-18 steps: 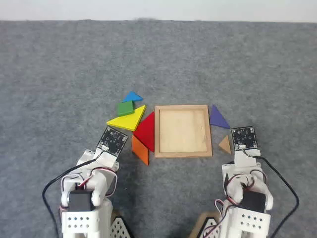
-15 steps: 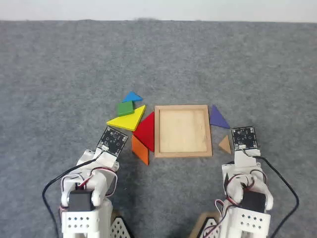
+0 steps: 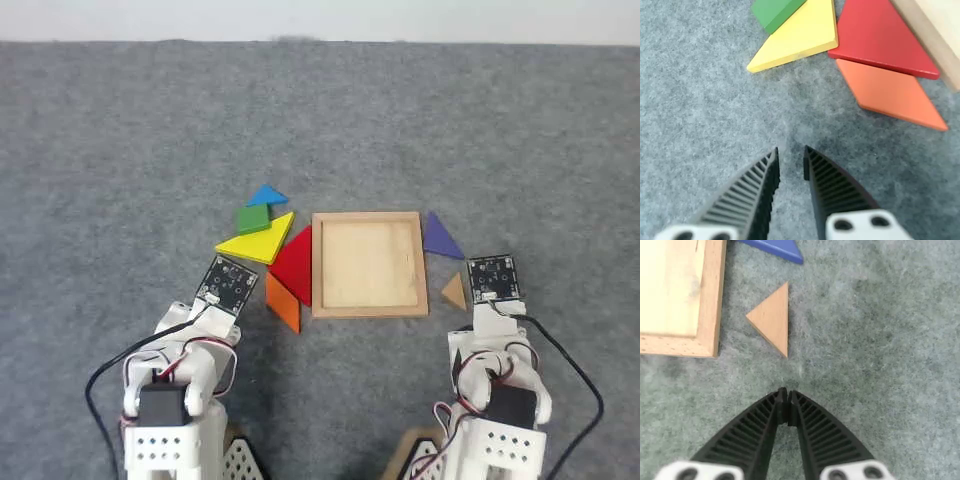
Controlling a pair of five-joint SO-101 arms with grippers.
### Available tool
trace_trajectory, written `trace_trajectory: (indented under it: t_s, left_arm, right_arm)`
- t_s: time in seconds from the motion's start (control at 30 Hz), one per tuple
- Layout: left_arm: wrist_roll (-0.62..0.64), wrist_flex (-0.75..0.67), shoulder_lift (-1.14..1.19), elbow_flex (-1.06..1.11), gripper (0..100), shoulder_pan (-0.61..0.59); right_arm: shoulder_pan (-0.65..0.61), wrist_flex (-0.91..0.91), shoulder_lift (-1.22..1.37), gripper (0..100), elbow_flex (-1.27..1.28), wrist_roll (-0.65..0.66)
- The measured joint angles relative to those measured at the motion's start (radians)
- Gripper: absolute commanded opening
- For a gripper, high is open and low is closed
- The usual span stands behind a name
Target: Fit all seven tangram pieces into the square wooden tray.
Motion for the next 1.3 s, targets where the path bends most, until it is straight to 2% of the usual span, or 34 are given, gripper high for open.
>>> trace_trajectory:
  t_s: [0.3, 0.63, 0.73, 1.07, 1.3]
  left_arm:
    - [0.000, 0.000, 0.000, 0.000, 8, 0.000]
    - [0.000, 0.000, 0.000, 0.000, 8, 0.000]
    - [0.000, 0.000, 0.000, 0.000, 8, 0.000]
    - [0.000, 0.000, 0.000, 0.000, 8, 0.000]
    - [0.000, 0.000, 0.000, 0.000, 8, 0.000]
  right_arm:
    - [-0.002, 0.000, 0.000, 0.9, 0.000, 0.000]
    - [-0.338, 0.032, -0.006, 0.8, 0.000, 0.000]
    - [-0.399, 0.061, -0.006, 0.9, 0.000, 0.002]
    - [-0.390, 0.049, -0.006, 0.9, 0.000, 0.021]
    - [-0.161, -0.206, -0.008, 0.7, -0.008, 0.236]
